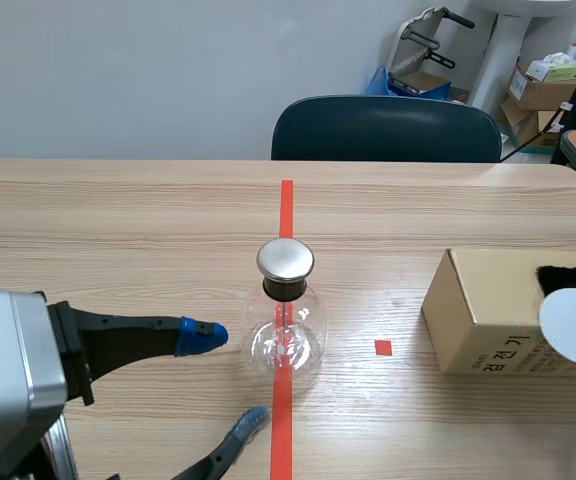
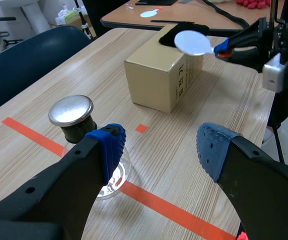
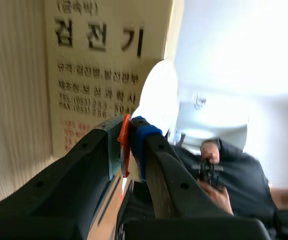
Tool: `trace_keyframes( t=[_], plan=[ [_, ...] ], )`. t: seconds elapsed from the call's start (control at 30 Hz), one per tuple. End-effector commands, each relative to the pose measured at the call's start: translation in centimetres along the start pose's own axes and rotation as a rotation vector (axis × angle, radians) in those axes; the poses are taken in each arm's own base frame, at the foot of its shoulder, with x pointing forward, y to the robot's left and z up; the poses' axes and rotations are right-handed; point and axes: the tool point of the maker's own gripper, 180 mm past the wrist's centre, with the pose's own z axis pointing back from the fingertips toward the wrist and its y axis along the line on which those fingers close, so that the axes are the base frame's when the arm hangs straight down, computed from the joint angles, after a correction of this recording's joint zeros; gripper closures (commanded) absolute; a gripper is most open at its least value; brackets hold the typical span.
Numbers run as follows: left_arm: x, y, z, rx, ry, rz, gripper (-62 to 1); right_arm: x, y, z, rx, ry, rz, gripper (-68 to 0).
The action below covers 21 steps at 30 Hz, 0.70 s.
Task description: Do the electroscope experiment
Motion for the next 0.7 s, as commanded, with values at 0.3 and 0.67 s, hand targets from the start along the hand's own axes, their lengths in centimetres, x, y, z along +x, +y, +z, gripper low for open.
trace_keyframes(
  t=[0.3,0.67],
  plan=[
    [0.7,0.1,-0.2,0.004,-0.027,0.003,-34.1,-5.5,-0.3,0.7,-0.003,0.282,0.011,-1.7],
    [0.7,0.1,-0.2,0.004,-0.027,0.003,-34.1,-3.9,-0.4,0.2,-0.009,0.189,0.009,-1.7]
  ],
)
